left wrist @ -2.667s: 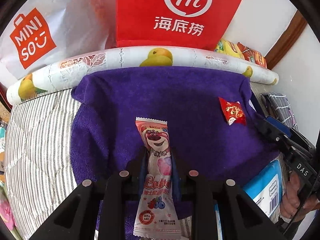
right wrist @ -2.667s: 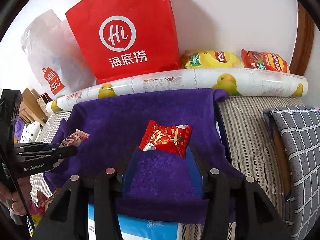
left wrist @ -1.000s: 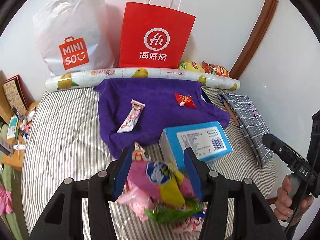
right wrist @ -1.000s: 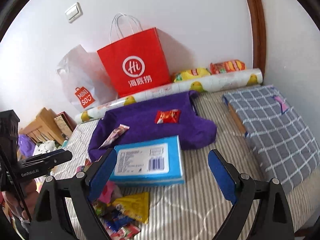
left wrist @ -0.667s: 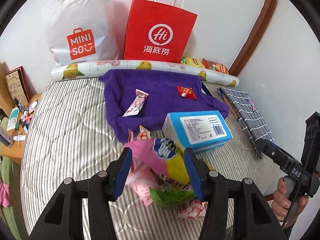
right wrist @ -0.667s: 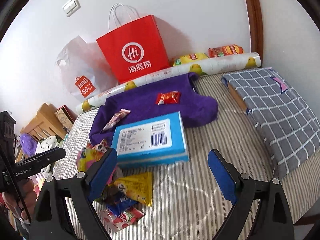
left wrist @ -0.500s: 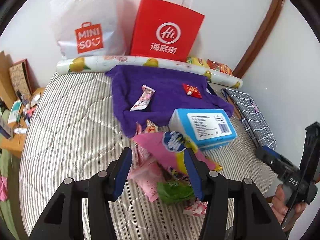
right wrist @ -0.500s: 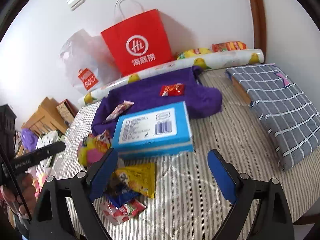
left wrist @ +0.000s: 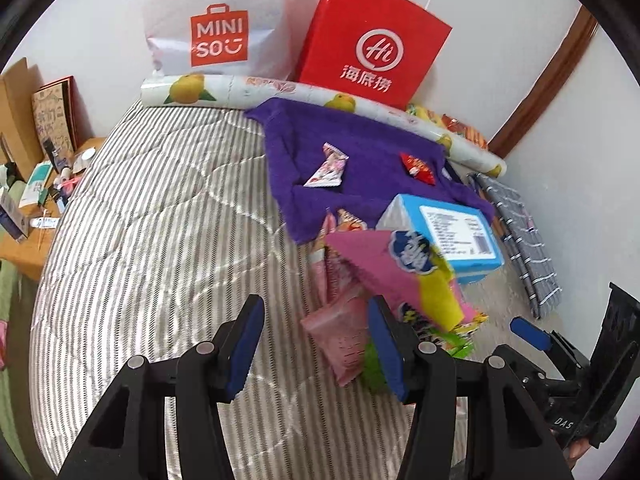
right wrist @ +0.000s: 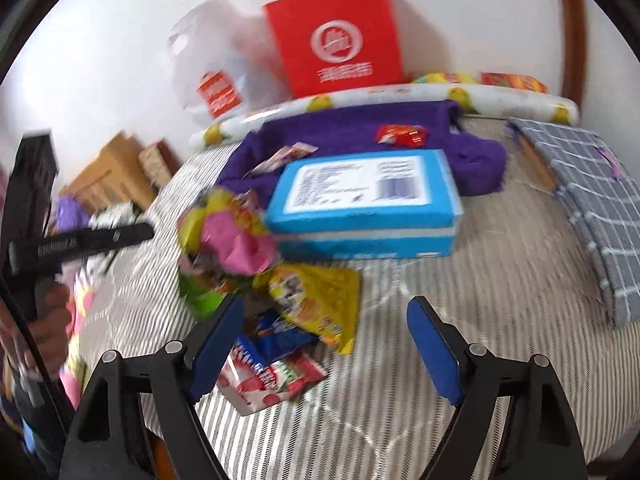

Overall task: Organize snacks
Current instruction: 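Move both open tools back to the snack pile, then grasp the yellow chips bag with the right tool while the left grasps the pink square packet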

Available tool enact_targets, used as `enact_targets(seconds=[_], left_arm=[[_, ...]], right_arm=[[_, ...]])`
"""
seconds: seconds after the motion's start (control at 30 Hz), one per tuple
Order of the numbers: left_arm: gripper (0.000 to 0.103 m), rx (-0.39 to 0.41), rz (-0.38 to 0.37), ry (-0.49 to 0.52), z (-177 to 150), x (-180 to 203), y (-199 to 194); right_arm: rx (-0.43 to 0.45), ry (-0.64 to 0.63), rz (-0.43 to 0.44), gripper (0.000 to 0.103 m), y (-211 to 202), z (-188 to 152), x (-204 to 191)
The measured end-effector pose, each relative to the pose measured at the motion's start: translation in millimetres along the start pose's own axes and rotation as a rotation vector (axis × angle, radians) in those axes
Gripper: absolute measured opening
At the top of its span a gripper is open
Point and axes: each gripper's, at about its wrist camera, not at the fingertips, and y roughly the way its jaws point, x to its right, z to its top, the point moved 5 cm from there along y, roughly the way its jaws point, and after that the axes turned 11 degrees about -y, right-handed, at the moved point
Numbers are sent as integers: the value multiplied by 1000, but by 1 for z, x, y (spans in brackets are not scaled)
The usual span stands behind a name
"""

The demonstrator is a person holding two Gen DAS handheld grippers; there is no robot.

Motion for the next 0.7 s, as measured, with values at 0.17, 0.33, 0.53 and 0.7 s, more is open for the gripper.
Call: enact_targets(seconds=[0.17,0.33,0.53,0.7], left_arm=[[51,0,17,-2,1,-10,1],[51,-15,25,-20,-1,-22,6],[52,-32,19,-8,-6,-25,13],[52,-51,-4,-5,-14,-22,19]], right_arm=[[-43,-53,19,79,22,-1,-13],[-84,-101,-10,79,45,3,-18],[-126,-144,-20,79,73,4,-23],[-71,-150,-5,66,68,6,-20]])
